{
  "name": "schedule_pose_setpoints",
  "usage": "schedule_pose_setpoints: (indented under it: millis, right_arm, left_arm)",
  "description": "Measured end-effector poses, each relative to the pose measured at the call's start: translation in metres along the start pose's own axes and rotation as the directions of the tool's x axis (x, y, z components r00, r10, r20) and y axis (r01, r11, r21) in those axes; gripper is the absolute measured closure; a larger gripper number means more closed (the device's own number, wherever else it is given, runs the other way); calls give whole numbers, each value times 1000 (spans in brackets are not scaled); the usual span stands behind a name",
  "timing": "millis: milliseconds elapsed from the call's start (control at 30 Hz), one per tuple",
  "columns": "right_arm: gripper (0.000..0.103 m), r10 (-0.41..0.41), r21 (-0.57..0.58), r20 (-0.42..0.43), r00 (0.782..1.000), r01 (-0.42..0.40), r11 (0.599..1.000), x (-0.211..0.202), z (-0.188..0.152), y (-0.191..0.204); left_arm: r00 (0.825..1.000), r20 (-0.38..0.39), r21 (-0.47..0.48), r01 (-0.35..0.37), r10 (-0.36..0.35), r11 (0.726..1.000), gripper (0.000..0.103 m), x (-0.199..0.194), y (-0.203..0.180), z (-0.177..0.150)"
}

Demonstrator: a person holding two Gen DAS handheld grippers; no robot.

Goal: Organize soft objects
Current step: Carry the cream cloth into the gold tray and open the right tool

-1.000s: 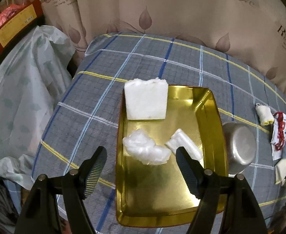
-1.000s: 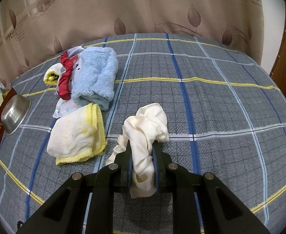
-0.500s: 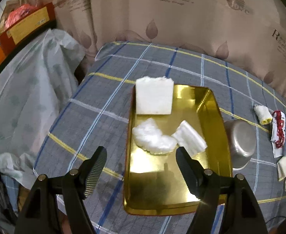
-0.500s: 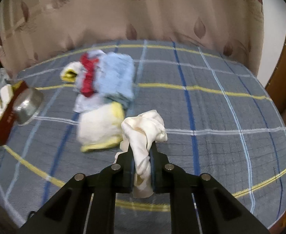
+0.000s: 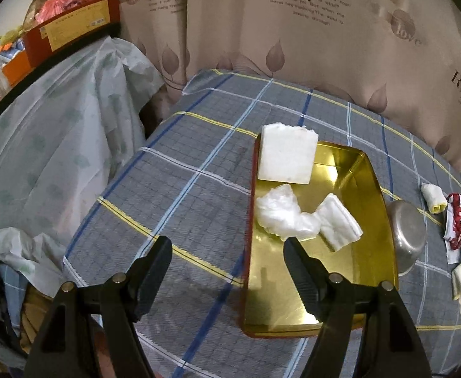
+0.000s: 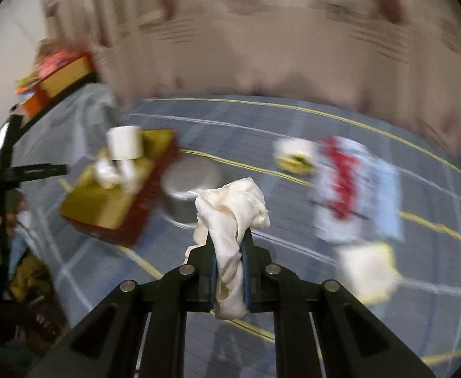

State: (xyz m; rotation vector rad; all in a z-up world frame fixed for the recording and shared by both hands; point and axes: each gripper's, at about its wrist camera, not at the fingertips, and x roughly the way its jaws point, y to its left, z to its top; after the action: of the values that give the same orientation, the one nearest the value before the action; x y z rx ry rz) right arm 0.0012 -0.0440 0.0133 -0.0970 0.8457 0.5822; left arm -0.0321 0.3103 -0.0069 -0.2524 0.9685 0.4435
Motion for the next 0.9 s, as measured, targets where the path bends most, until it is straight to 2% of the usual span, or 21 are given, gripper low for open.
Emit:
schedule_pose_setpoints:
  millis: [200,333,400,600,800,900]
  right_arm:
    - [91,128,-118,-11,992,-128,985,33,33,72]
    - [91,175,-166,-37,984,-179,970,57,44,112]
    - [91,183,-175,-55,982,-190,966,67,45,121]
    - [91,183,-177,-119,976,-202,963,110,47,143]
    - [91,177,-205,-165,970,-209,956,140,41,165]
    - [91,178,-217,-186,966,-217,952,152,39,174]
  left_arm:
    - [999,-7,-33,39,-39,999,28,0,13,-9]
    - [999,14,-27,-28,29,999,28,-4,19,-7]
    - [999,17,-29,-44,45,999,28,-5,22,-6]
    - [1000,10,-72,-29,30,997,28,-10,37,-3]
    - [997,6,-99,-79,80,992,28,-12,50,-2]
    - [998,-8,-126,-60,59,990,28,-11,56,-1]
